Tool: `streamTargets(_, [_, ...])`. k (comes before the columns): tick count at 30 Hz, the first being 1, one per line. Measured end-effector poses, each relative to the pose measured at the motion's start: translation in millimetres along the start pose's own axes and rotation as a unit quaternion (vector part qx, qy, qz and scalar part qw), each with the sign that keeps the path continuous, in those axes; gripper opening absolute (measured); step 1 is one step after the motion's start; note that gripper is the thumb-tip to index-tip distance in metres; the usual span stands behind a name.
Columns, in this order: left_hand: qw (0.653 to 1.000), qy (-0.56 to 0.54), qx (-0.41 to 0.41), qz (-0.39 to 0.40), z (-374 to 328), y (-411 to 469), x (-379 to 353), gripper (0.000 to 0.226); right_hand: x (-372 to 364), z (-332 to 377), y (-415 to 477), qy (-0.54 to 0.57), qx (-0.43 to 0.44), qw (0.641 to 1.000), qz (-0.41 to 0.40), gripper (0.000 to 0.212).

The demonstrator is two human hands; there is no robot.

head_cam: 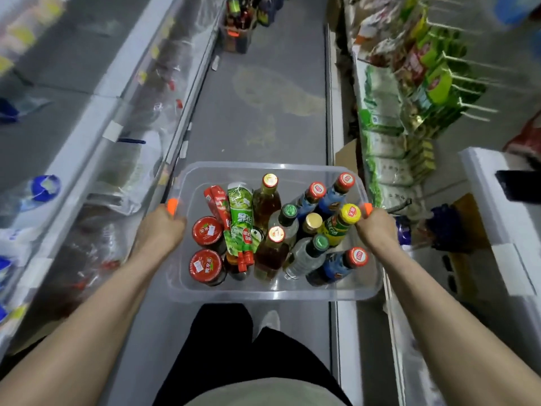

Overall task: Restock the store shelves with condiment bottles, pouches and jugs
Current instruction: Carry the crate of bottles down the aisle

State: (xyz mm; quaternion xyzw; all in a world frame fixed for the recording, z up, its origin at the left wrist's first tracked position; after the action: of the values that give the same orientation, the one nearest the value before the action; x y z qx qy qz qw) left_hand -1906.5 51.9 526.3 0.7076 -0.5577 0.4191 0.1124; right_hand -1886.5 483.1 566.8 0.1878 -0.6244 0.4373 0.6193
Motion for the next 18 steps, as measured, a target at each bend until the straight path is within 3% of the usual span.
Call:
streamTargets(4, [1.0, -0.027, 0.004, 0.012, -42, 77, -12, 0.045, 11, 48, 77, -0.018, 0.002, 1.0, 0.015, 0.045])
streamTargets(10, [0.999, -0.023, -0.034, 0.012, -117, 224, -30, 0.018, 17, 121, 179, 0.024, -0.034, 0.999, 0.011, 0.048])
streamTargets(14, [0.999, -0.013, -0.023, 0.019, -150, 297, -24, 0.031, 26, 174, 233, 0.019, -0.036, 0.999, 0.029, 0.046])
streamTargets(18, [1.0, -0.017, -0.017, 0.018, -190, 365, -19, 0.018, 38, 218, 288, 0.041, -0.032, 0.998, 0.022, 0.036])
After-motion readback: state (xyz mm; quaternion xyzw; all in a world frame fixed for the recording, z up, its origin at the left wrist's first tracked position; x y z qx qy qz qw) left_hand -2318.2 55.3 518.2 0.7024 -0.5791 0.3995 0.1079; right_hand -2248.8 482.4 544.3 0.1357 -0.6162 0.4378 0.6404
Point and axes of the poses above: each hand's wrist, its own y-axis towards the middle knuckle, its own x-axis out of the back of the hand, z = x × y, the point moved 4 cm from there along y, towards the middle knuckle, and after that the axes turned 13 degrees about -y, right-handed, at the moved point
